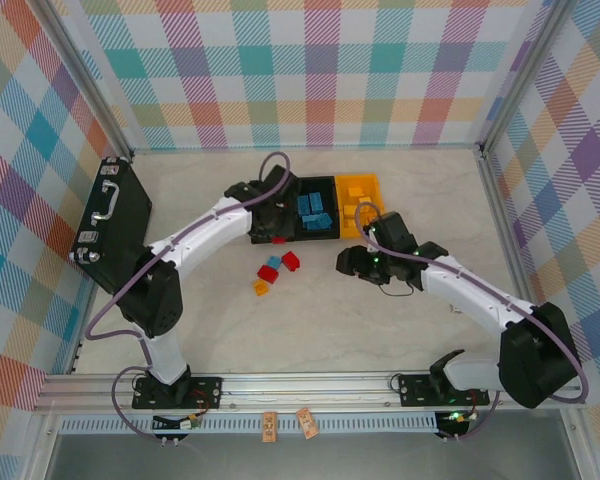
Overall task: Sort the legos into containers by color
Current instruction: Place the lego in the container.
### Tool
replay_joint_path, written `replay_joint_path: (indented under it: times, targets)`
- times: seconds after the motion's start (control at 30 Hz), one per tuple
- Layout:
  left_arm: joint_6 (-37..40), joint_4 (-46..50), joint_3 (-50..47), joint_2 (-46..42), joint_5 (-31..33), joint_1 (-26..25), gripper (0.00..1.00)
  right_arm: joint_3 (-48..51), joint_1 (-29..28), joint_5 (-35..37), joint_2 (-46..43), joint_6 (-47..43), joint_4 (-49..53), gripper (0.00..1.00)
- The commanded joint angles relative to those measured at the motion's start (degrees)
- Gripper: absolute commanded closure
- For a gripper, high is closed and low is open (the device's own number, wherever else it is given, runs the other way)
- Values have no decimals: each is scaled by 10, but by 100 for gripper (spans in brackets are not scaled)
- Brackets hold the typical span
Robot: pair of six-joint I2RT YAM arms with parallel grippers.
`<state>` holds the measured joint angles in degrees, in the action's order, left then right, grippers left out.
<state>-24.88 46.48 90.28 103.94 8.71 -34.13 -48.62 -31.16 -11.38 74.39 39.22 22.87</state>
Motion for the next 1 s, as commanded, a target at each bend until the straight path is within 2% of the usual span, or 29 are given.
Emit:
replay_joint_path:
  times: [0.0,0.3,0.7,0.83,0.97]
  targets:
    - [29,19,50,36,16,25,71,-36,-2,-18,23,-17,-18,43]
    - [48,64,199,165,44,65,71,-72,-3,-26,62,-24,-23,43]
    - [59,123,348,299,110,80,70,-70,-3,-18,64,-28,-15,43]
    - [59,123,359,312,121,80,66,-68,-2,-19,67,-27,-17,43]
    - [55,125,360,311,114,80,56,-68,-2,-21,69,-25,-17,43]
